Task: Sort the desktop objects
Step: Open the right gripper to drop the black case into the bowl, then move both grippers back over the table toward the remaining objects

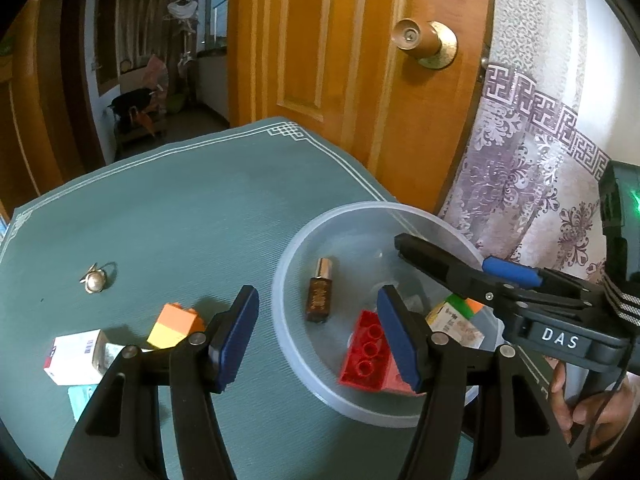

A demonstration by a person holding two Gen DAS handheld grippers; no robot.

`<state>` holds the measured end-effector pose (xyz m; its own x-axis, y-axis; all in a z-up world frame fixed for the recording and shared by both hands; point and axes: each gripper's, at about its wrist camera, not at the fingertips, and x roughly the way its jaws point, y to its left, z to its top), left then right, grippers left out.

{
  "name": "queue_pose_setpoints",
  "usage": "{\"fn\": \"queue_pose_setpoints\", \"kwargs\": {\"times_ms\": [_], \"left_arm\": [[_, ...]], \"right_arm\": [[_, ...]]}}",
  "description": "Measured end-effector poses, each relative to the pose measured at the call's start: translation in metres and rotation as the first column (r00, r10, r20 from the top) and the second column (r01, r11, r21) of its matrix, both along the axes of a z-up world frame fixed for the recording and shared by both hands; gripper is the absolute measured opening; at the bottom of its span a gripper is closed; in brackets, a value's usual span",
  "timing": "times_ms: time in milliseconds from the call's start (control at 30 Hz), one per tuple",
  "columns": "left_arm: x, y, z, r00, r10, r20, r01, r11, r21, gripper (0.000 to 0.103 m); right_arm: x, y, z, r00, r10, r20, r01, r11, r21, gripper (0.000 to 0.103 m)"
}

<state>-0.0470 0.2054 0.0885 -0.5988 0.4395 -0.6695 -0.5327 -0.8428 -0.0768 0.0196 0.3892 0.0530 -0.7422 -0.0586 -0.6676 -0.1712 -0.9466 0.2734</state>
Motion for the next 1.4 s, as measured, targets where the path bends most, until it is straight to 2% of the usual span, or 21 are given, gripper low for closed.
{"fn": "queue_pose_setpoints", "kwargs": {"times_ms": [433,833,1400], "left_arm": [[-0.003,-0.041,-0.003,0.994,0.105,0.007,-0.105,0.994,-0.005,0.065],[-0.005,-0.088,-0.010,0.979,0.202,0.033,-0.203,0.979,0.003,0.065],[-0.021,-0.172,-0.025,0.920,0.385,0.076,-0.387,0.922,0.002,0.065]], "right_arm": [[-0.007,-0.034,-0.002,0.997,0.078,0.001,-0.078,0.997,0.008,0.069],[-0.008,-0.052,0.003,0.994,0.109,-0.016,-0.108,0.994,0.020,0.069],[-0.017,-0.110,-0.004,0.972,0.236,-0.002,-0.236,0.972,0.020,0.072]]}}
